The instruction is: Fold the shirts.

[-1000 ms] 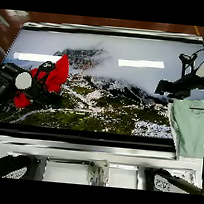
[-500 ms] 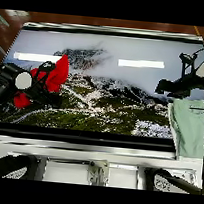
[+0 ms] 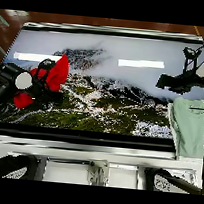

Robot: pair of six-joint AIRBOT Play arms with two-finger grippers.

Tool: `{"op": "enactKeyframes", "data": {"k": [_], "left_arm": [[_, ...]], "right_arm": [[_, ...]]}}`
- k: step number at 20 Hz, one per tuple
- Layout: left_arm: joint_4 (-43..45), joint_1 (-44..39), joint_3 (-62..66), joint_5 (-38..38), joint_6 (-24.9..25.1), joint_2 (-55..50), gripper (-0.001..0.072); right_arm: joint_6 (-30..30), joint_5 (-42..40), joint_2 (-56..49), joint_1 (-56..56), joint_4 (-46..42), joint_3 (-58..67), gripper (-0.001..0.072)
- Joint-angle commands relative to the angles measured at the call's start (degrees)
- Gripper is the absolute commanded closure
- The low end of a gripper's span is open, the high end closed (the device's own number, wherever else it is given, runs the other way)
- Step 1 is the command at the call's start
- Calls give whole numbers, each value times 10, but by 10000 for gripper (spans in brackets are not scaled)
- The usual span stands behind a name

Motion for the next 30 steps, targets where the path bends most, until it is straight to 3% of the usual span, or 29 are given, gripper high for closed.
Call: {"op": "enactKeyframes", "data": {"k": [1,3,8,16,17,19,23,27,30], "left_arm": [[47,30,9,111,-1,-17,3],[39,104,49,169,-1,-72,1],[-40,274,236,108,5,-295,1],[-64,309,315,106,9,-474,-3],[-65,308,315,106,9,-480,92],[-66,308,315,101,14,-478,675],[-65,292,315,100,70,-405,670],[-66,231,315,82,146,-239,670],[-75,156,315,80,147,-95,670]], "right_arm": [[-4,-32,0,0,-1,1,28],[-4,-33,0,0,-1,1,28],[-4,-29,0,0,0,1,28],[-1,-28,0,0,5,1,28],[2,-26,0,0,7,1,27],[3,-21,0,0,19,1,28],[2,-25,0,0,25,1,28],[1,-12,10,0,35,1,28],[-7,-3,62,0,35,1,28]]}}
